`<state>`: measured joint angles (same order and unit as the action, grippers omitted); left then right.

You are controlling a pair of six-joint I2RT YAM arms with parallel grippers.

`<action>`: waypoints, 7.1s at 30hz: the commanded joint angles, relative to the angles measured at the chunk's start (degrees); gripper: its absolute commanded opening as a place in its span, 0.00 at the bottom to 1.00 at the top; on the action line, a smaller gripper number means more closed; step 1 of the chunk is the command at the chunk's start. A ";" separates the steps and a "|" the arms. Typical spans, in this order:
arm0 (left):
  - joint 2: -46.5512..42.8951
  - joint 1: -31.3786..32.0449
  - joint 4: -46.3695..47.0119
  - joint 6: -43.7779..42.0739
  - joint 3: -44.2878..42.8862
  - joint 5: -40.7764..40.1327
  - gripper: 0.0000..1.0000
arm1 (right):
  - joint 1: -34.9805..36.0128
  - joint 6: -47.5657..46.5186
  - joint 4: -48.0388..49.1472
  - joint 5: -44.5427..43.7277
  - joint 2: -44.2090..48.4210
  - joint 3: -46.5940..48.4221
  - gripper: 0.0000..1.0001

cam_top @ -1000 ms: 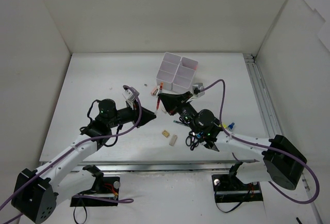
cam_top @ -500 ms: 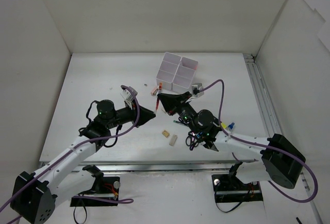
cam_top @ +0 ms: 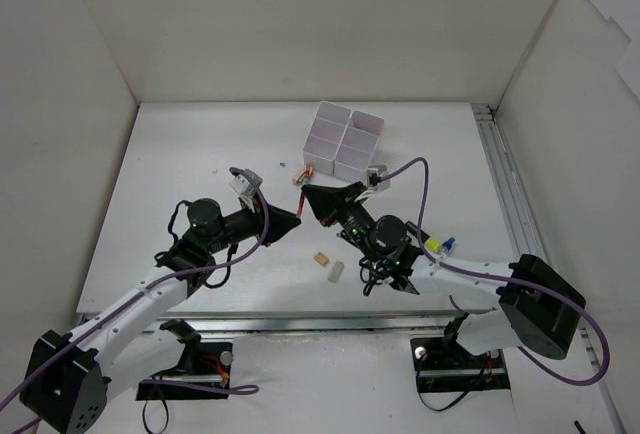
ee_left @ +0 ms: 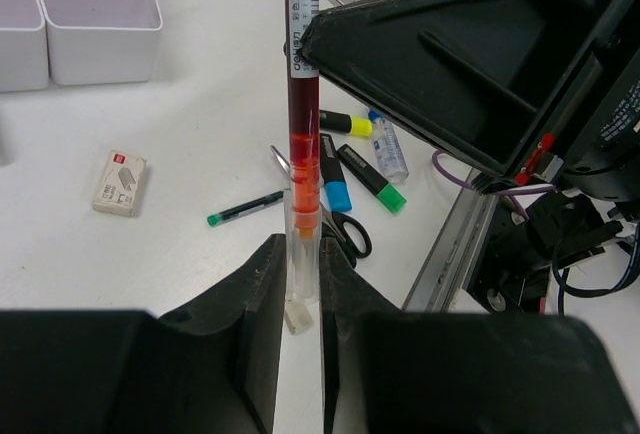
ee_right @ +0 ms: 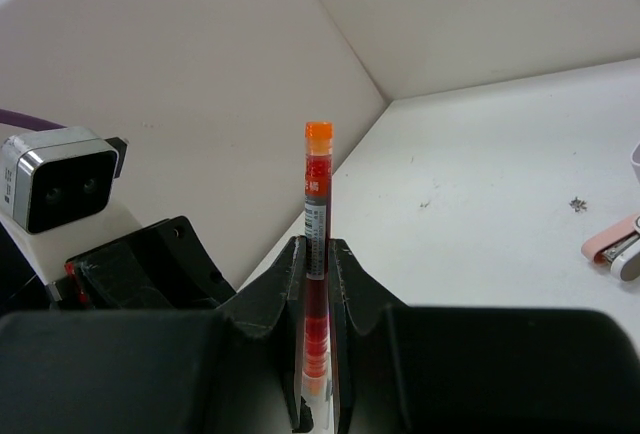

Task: Sort the stationery into containers
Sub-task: Close the pen cap on the pen, then place the pen in the storage box, then pick up the pen from the center of the board.

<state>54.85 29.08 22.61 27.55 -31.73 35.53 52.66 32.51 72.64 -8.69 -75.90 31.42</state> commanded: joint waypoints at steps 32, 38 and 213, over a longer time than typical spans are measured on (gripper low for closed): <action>-8.70 -0.08 12.90 -8.65 -7.03 -10.83 0.00 | 3.94 -8.09 2.34 8.95 0.58 -6.55 0.00; -8.18 -0.08 13.42 -10.41 -9.14 -7.59 0.00 | 3.85 -5.09 0.75 13.16 -3.38 -5.40 0.00; 41.87 15.74 -41.14 -49.07 -47.25 -15.84 0.96 | -27.61 -5.53 -86.17 -16.88 39.07 16.40 0.98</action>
<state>91.55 43.18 -14.68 -13.63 -72.16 22.24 25.76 22.63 -14.06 -22.09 -38.13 48.40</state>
